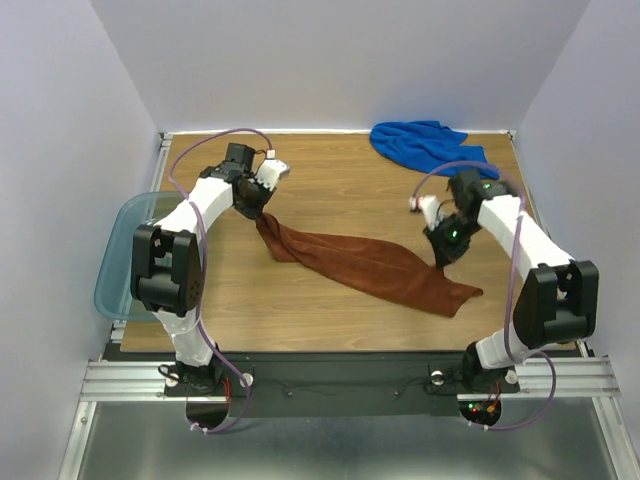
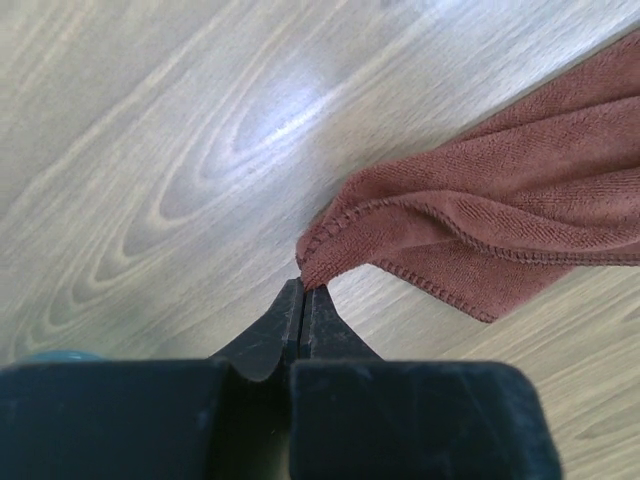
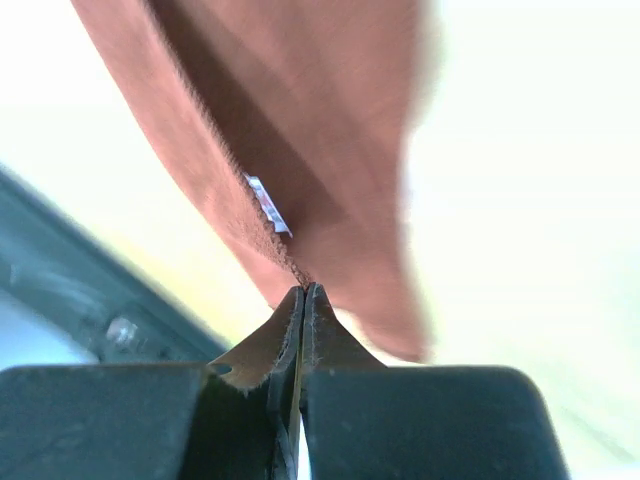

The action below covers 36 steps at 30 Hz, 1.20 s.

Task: Roll the towels
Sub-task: Flatten the towel

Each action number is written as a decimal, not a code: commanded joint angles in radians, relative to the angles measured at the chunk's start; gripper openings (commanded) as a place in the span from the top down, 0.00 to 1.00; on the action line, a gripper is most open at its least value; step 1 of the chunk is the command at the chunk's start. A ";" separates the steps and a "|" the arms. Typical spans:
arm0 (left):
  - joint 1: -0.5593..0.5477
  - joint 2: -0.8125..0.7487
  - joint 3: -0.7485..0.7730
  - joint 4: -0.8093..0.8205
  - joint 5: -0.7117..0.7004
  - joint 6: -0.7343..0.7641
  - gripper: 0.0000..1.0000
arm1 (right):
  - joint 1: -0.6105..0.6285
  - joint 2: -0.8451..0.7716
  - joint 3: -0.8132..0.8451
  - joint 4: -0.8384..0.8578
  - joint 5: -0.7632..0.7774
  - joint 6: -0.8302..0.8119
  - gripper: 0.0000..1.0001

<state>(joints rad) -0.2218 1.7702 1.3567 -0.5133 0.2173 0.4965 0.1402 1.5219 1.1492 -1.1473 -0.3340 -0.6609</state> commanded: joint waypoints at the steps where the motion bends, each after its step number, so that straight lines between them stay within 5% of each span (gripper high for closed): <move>1: 0.027 -0.080 0.107 -0.045 0.039 0.023 1.00 | -0.094 -0.057 0.236 0.014 -0.031 0.017 1.00; 12: 0.113 -0.182 0.208 -0.062 0.094 0.106 1.00 | -0.365 -0.051 0.569 0.126 -0.033 0.037 0.99; 19: 0.121 -0.357 0.196 0.007 0.117 0.243 1.00 | -0.399 -0.046 0.704 0.161 -0.080 0.089 0.99; 36: 0.121 -0.784 0.056 -0.254 0.168 0.346 1.00 | -0.399 -0.430 0.529 0.084 -0.050 0.040 1.00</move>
<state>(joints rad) -0.1093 1.0737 1.4246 -0.7025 0.3534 0.8185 -0.2485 1.1629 1.7084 -1.0531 -0.4149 -0.5930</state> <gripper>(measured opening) 0.033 0.012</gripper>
